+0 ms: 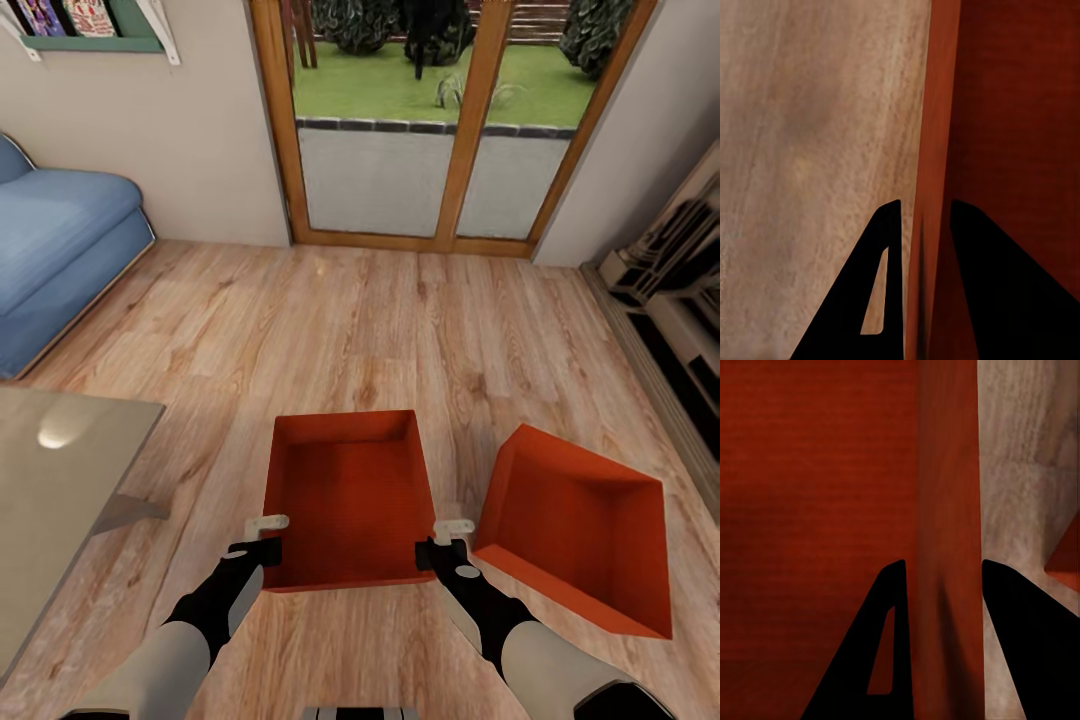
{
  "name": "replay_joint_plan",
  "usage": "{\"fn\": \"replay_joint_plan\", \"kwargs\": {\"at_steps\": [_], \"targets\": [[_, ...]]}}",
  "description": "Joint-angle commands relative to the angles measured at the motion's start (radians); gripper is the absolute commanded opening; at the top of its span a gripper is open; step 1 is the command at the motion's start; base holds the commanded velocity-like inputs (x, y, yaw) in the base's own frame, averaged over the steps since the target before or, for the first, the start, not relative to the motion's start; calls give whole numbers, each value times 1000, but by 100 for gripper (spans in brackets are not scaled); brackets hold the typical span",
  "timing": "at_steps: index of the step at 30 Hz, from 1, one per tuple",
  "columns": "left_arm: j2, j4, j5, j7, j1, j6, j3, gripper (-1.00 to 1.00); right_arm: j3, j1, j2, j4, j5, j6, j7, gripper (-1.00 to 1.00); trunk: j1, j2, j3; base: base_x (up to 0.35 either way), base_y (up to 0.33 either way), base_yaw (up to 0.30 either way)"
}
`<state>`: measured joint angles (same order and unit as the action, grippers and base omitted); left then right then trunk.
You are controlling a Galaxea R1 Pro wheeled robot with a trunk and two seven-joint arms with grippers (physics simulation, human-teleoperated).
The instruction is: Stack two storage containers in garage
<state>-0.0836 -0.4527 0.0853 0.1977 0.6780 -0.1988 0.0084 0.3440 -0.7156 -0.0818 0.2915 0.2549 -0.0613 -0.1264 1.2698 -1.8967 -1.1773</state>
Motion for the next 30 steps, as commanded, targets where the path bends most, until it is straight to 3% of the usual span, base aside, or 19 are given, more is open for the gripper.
{"fn": "replay_joint_plan", "kwargs": {"at_steps": [1, 30], "targets": [[1, -3, -6, 9, 0, -7, 2, -100, 10, -1, 1, -2, 11, -5, -7, -100, -4, 7, 3, 0, 0, 0], [2, -3, -6, 9, 0, -7, 2, -100, 12, -1, 1, -2, 11, -6, -6, -100, -115, 210, 94, 0, 0, 0]]}}
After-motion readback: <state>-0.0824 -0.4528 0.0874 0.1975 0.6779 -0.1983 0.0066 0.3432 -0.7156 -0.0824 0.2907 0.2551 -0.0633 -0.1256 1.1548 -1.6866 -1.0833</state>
